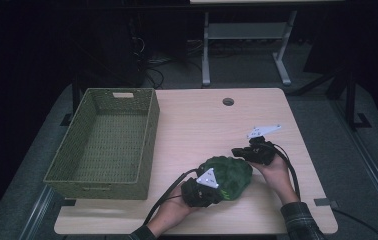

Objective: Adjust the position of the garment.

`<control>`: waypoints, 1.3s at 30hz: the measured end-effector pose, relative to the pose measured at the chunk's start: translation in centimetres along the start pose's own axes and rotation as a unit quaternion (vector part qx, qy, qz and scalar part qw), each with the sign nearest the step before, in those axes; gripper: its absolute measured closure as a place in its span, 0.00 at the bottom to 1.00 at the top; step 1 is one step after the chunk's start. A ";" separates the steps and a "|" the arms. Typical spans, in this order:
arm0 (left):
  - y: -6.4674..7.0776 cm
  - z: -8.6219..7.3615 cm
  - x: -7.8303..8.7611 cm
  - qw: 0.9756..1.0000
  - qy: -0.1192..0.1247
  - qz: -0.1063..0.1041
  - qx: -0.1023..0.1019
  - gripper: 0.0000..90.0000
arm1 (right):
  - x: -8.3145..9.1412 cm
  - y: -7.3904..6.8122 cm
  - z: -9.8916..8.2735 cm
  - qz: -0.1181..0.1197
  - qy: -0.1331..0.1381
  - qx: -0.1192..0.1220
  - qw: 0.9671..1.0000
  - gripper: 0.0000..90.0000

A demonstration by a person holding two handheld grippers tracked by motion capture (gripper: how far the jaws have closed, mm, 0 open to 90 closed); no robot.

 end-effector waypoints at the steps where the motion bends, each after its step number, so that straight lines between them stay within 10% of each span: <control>1: -0.1 0.0 -0.1 1.000 0.001 0.001 0.000 1.00 | -0.1 0.2 -0.1 0.001 0.002 0.001 1.000 1.00; 39: -4.3 -2.0 1.3 0.996 -0.016 0.081 0.033 1.00 | 1.2 -3.5 -4.6 0.032 -0.039 0.018 0.999 1.00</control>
Point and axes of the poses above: each handheld gripper's, and its own axes: x roughly backward along the jaws, z roughly out of its top, y roughly to its right, the point moved 1 cm from there along -x, roughly forward along the jaws, and after that the axes turned 8 degrees about -y, right-handed, at the moved point
